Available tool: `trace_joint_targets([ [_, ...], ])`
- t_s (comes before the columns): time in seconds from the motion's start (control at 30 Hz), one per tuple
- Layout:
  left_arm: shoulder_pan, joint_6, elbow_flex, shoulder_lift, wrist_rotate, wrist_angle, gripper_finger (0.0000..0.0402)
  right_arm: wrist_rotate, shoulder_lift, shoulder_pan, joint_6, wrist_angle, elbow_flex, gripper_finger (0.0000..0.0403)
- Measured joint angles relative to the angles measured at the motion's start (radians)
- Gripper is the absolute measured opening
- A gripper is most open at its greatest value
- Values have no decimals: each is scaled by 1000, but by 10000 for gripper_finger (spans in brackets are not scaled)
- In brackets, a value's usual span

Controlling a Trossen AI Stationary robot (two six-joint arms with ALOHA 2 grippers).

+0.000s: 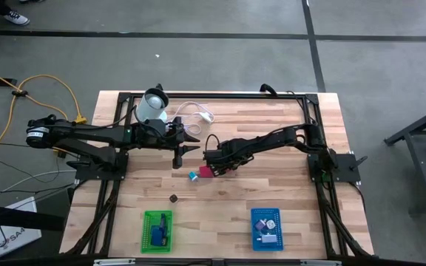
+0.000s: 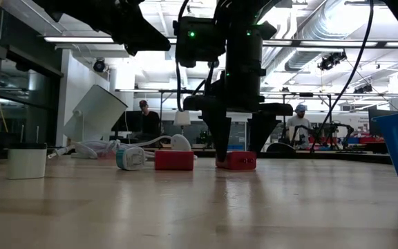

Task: Pick & Place Office items
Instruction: Put the right red charger adapter into the blue bin

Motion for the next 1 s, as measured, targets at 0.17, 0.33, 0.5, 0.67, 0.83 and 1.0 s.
trace_joint_targets([
  [0.17,0,0,0,0,0,0,98,0,0,0,0,0,0,270],
  [0.33,0,0,0,0,0,0,98,0,0,0,0,0,0,259],
  [0.5,0,0,0,0,0,0,98,0,0,0,0,0,0,242],
  [0.67,0,0,0,0,0,0,98,0,0,0,0,0,0,220],
  [0.83,0,0,0,0,0,0,98,2,0,0,0,0,1,208],
  [1.0,0,0,0,0,0,0,98,4,0,0,0,0,1,215],
])
